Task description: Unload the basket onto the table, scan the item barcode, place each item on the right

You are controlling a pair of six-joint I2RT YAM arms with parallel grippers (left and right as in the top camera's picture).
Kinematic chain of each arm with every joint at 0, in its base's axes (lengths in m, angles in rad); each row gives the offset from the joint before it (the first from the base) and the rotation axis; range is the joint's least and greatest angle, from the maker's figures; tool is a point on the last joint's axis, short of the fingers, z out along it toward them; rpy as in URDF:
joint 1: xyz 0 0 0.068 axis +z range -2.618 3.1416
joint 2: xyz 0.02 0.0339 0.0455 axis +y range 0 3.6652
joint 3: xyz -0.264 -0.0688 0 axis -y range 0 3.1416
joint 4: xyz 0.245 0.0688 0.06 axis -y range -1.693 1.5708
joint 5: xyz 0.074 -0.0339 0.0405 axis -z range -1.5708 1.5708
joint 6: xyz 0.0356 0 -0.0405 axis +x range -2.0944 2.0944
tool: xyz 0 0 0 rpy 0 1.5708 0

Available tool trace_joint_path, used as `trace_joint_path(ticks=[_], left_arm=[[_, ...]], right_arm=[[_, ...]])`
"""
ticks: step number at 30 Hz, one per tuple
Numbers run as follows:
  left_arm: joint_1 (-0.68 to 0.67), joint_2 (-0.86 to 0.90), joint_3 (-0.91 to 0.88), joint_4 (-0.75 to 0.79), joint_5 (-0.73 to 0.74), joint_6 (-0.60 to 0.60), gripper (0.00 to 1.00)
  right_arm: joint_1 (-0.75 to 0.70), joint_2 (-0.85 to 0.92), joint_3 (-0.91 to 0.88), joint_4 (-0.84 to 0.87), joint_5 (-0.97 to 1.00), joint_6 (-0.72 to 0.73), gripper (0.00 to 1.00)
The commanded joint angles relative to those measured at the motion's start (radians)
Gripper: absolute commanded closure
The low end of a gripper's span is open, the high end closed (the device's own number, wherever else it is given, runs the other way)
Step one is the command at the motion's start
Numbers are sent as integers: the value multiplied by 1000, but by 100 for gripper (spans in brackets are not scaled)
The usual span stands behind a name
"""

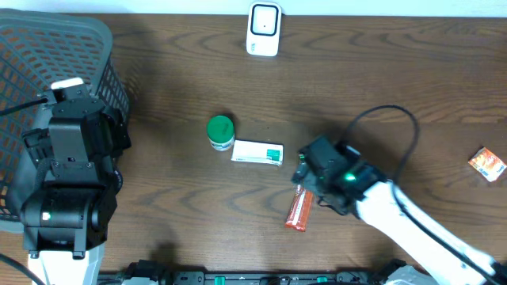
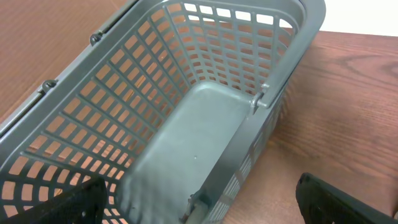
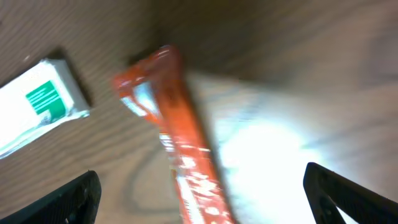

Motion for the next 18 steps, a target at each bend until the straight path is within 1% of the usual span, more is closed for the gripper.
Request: trace_joint_path(ticks=[1,3,5,8,10,13,18], left_arm=[[6,-3,-6,0,-8,-5,4],[6,-3,-6,0,-8,-5,4],[6,-3,-6,0,-8,-5,4],[6,-3,-6,0,-8,-5,4],[6,-3,-6,0,-8,-5,4],[6,-3,-6,0,-8,-5,4],[6,-3,-6,0,-8,-5,4]], right_arm=[[-87,-62,7,-66,-7,-74,1],[-135,-64,-12,-57,-14,-148,1],[-177,-56,-44,-13,-60,-212,1],[-229,-35,-110,126,-212,-351,1],[-259,-16,-167,233,-301,-414,1],[-300,3,-248,345,-377,-468,1],[-355,6,-350,457,-431,-541,1]])
